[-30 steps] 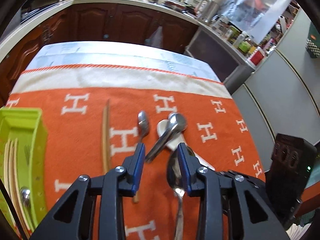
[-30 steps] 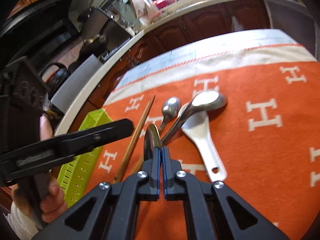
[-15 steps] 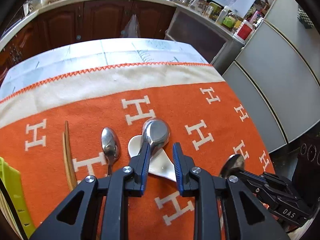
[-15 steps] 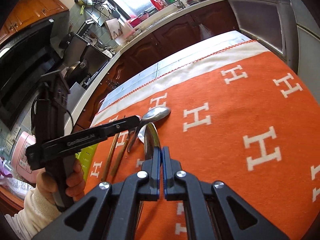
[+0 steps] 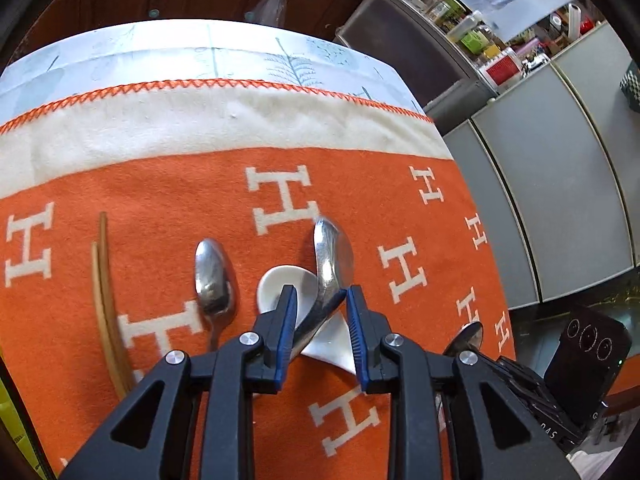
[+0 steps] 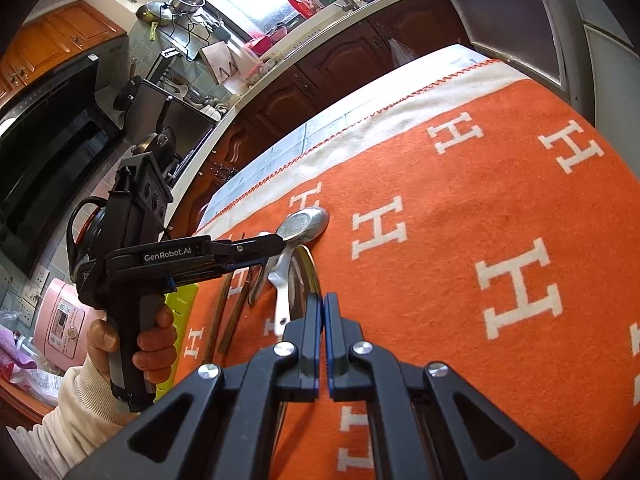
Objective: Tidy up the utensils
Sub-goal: 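Close the left tool on a steel spoon while the right tool grips another, then carry both steel spoons over the green tray and open both tools to drop them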
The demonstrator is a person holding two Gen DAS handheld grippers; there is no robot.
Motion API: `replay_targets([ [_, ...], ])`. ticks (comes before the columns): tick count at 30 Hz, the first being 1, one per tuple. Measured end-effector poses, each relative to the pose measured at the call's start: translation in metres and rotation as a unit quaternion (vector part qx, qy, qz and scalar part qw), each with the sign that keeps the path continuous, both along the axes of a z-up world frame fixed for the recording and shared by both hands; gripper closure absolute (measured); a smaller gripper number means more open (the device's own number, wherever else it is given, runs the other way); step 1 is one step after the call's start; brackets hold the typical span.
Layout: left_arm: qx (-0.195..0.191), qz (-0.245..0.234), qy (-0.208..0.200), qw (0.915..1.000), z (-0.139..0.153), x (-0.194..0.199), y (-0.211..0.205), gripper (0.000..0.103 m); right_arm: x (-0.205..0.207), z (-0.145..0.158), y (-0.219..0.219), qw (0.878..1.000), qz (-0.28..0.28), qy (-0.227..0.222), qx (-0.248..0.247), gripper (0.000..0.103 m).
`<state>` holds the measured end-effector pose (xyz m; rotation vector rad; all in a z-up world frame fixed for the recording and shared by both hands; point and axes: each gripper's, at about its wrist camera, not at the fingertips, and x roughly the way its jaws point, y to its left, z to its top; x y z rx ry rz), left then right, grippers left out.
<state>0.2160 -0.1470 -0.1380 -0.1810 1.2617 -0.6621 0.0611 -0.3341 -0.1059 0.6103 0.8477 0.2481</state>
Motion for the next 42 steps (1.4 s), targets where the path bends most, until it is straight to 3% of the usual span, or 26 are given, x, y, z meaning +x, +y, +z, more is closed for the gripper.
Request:
replay_targets([
  [3,0.021,-0.015,-0.017,0.9995,0.003,-0.006,-0.011,0.084,0.000,-0.002,-0.001,1.000,-0.001,0.002,0.004,0.102],
  [6,0.050,-0.022,-0.054,0.9971,0.010,-0.017,-0.021,0.096,0.000,-0.002,0.000,1.000,0.002,0.003,0.006,0.102],
  [9,0.080,-0.015,-0.094,0.9922,0.015,-0.029,-0.029,0.100,0.001,-0.003,0.000,1.000,0.004,0.005,0.008,0.102],
  [18,0.074,0.006,-0.159,0.9845,0.055,-0.070,-0.011,0.102,-0.004,0.009,0.004,1.000,0.007,-0.004,0.023,0.101],
  [27,0.108,0.041,-0.177,0.9774,0.089,-0.133,0.060,0.101,-0.005,0.047,0.033,0.998,0.038,-0.036,0.023,0.101],
  [34,0.138,0.116,-0.184,0.9662,0.108,-0.180,0.151,0.101,0.004,0.076,0.101,0.993,0.101,-0.055,0.015,0.101],
  [37,0.146,0.153,-0.181,0.9606,0.107,-0.194,0.188,0.101,0.013,0.085,0.142,0.990,0.125,-0.060,0.017,0.101],
  [42,0.142,0.181,-0.171,0.9581,0.097,-0.209,0.222,0.101,0.027,0.095,0.197,0.988,0.141,-0.063,0.012,0.102],
])
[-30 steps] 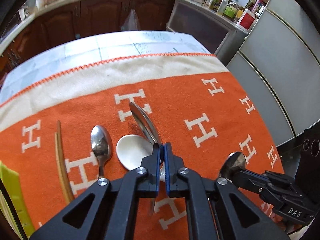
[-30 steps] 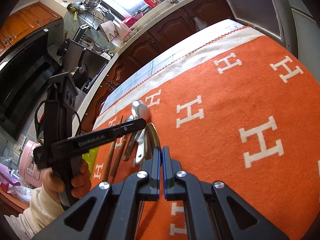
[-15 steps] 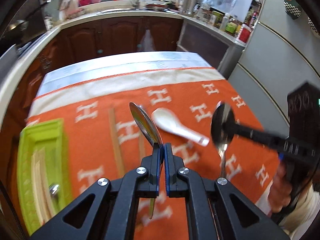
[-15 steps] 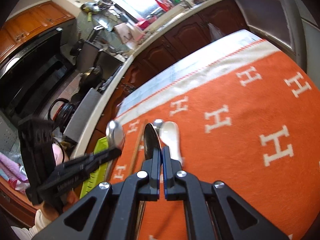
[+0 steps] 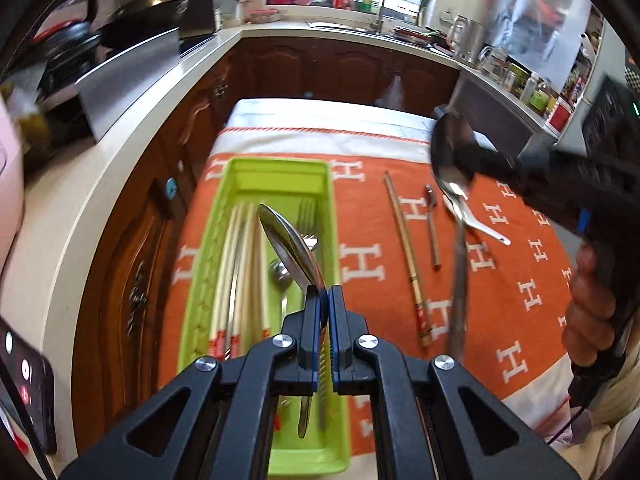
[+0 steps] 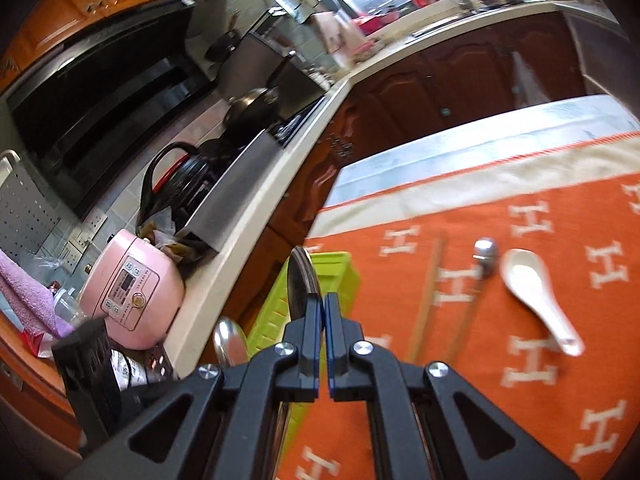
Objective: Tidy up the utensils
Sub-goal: 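Carry both steel spoons over the green tray and open both tools to drop them, then move the left tool to a red-banded wooden chopstick and close on it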
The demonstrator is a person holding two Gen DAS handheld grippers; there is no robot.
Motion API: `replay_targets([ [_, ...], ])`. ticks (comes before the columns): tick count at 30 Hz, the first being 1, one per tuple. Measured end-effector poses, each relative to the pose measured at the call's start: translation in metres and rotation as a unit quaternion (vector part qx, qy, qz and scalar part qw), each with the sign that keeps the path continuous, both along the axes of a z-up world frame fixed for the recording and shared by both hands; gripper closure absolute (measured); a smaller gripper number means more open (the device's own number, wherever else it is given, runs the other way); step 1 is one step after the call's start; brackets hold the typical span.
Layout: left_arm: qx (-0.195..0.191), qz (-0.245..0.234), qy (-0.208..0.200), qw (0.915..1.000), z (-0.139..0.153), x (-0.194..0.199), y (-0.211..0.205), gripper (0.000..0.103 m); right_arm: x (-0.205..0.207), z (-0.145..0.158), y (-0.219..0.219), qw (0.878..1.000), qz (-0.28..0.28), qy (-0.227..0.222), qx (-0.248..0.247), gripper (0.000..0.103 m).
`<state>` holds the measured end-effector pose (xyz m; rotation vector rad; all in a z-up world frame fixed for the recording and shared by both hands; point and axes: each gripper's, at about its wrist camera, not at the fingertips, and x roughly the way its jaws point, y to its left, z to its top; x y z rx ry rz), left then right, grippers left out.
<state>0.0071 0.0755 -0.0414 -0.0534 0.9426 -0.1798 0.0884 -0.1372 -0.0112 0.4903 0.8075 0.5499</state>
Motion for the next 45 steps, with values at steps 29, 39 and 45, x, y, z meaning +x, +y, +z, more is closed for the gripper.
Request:
replay_targets([
  [29,-0.063,-0.034,0.068,0.9951,-0.063,0.005,0.000,0.100,0.053,-0.053,0.085,0.991,0.006,0.046,-0.127,0.097],
  [39,-0.087,-0.021,0.058,0.9943,-0.045,-0.010,0.008,0.093,0.020,-0.045,0.054,0.990,0.008,0.020,-0.142,0.097],
  [45,-0.082,-0.016,0.060,0.9948,-0.040,-0.015,0.002,0.090,-0.004,-0.051,0.038,0.988,0.018,0.031,-0.153,0.097],
])
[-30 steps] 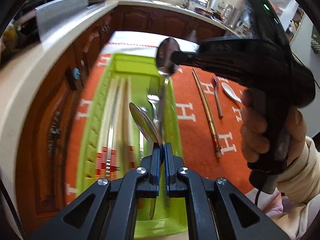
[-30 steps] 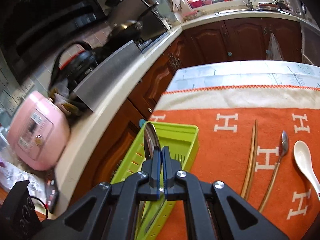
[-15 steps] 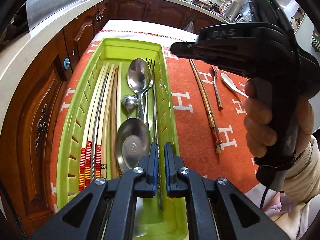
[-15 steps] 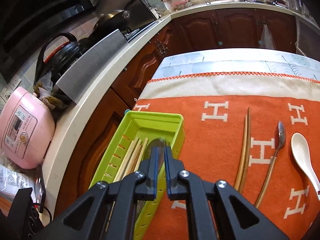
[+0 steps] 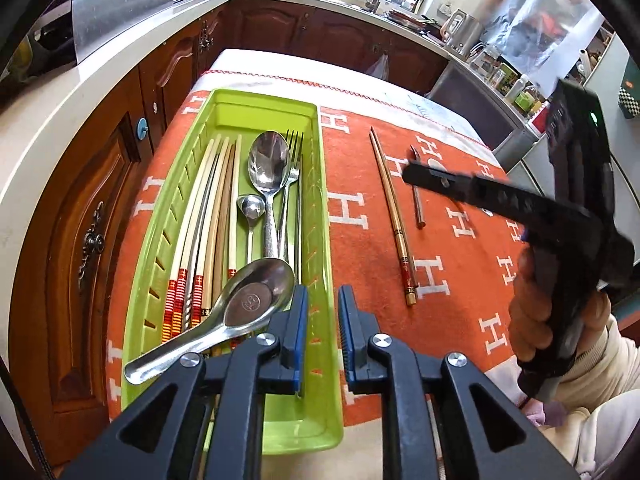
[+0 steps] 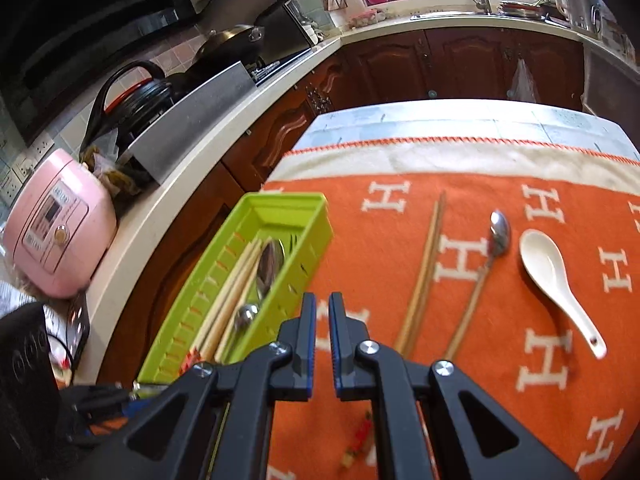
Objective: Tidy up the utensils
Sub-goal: 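Move the left tool to a red-banded wooden chopstick and close on it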
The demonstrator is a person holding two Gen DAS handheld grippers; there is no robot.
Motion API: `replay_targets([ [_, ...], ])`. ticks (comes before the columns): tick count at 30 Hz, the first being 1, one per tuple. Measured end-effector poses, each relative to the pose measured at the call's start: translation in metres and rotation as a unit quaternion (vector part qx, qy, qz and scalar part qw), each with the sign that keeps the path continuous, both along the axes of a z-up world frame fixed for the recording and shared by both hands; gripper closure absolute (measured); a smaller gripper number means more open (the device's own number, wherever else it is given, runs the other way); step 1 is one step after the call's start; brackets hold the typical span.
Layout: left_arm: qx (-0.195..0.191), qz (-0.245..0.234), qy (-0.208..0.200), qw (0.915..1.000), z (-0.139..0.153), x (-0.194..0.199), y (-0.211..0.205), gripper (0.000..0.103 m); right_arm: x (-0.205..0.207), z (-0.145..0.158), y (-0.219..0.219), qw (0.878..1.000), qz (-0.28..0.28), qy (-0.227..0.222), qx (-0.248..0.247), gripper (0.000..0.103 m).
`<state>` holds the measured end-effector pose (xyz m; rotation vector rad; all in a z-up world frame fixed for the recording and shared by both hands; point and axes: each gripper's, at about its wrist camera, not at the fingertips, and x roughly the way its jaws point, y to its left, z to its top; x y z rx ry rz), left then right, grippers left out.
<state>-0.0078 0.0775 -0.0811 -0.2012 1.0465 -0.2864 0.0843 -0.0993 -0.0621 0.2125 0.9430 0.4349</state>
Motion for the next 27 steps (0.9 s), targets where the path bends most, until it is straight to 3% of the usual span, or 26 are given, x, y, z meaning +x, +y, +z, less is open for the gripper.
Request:
replay_targets([
  [5,0.010,0.004,-0.009,0.9999,0.012,0.000,-0.010,0.085,-0.018,-0.001,-0.017,1.000,-0.001,0.008,-0.007,0.097],
  [7,0.011,0.001,-0.019,0.9998,0.019,0.000,-0.017,0.078,-0.023,-0.001,-0.026,1.000,-0.007,0.011,-0.008,0.097],
  [15,0.011,-0.022,-0.026,0.9994,0.030,0.015,-0.054,0.074,-0.031,0.003,-0.073,0.998,-0.056,0.007,-0.018,0.097],
  [18,0.001,-0.037,-0.022,0.9991,0.031,0.024,-0.070,0.062,-0.029,0.006,-0.093,0.997,-0.079,0.003,-0.021,0.097],
  [27,0.002,-0.042,-0.018,0.9990,0.023,0.071,-0.106,0.062,-0.011,0.020,-0.131,0.995,-0.098,-0.006,-0.018,0.097],
])
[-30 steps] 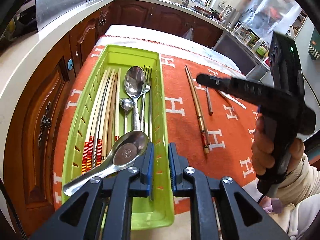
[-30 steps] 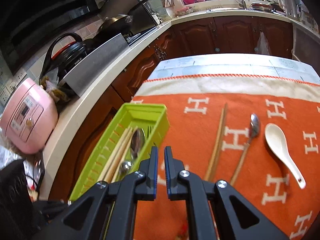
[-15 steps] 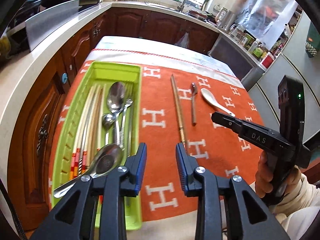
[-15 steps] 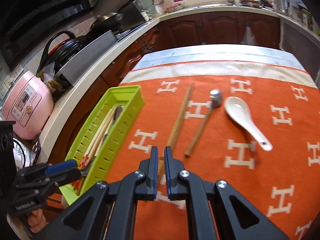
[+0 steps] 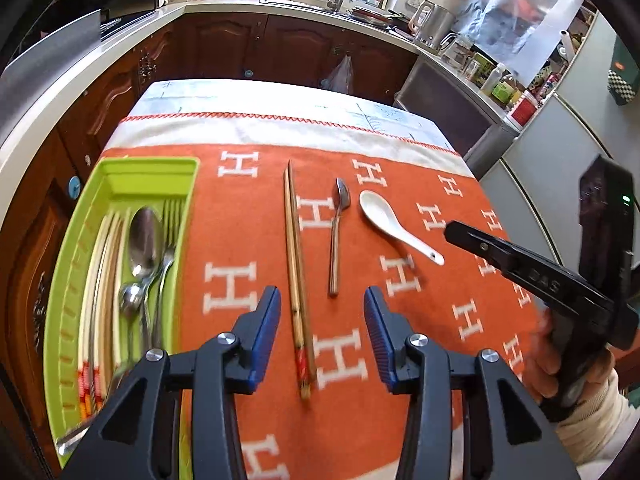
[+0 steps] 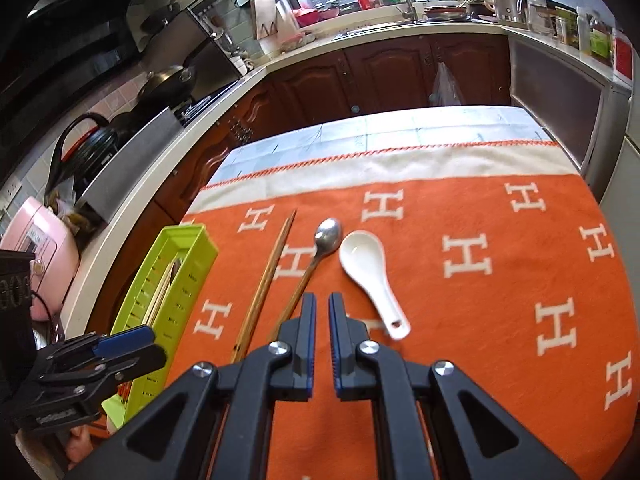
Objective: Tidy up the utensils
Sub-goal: 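Move the left tool to a red-banded wooden chopstick and close on it, then lift the chopstick with the left tool while the right tool approaches a plain wooden chopstick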
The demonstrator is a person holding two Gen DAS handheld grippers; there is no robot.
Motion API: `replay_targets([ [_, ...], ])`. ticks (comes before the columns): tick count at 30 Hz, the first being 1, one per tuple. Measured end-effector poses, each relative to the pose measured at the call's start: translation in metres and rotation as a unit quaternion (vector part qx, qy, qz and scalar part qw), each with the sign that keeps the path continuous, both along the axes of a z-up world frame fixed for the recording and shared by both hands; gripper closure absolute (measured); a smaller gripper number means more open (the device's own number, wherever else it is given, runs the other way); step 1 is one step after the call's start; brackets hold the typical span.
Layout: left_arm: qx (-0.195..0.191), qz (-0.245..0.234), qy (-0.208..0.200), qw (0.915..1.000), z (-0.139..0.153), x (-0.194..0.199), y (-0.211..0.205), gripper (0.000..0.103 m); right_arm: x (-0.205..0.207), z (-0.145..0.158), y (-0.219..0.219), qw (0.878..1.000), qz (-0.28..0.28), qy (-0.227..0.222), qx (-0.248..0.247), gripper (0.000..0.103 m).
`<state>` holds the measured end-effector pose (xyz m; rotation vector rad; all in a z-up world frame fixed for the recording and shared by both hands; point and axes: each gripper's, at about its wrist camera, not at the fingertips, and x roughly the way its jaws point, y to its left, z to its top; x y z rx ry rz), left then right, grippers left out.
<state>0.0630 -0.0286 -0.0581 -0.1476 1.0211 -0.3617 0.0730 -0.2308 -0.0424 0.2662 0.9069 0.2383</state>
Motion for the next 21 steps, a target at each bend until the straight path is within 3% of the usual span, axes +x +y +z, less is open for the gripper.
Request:
replay_targets([
  [3,0.000,0.007,0.013,0.9999,-0.010,0.020,-0.005,0.062,0.011,0.001,-0.006,1.000,0.002,-0.001,0.006,0.097],
  [10,0.018,0.016,0.057,0.9981,-0.045,0.052,-0.013,0.092,0.029,-0.005,0.003,0.999,0.028,0.006,0.028,0.097],
  [21,0.049,0.019,0.075,0.9958,-0.072,0.057,-0.018,0.093,0.032,-0.025,0.030,0.997,0.071,0.023,0.036,0.097],
])
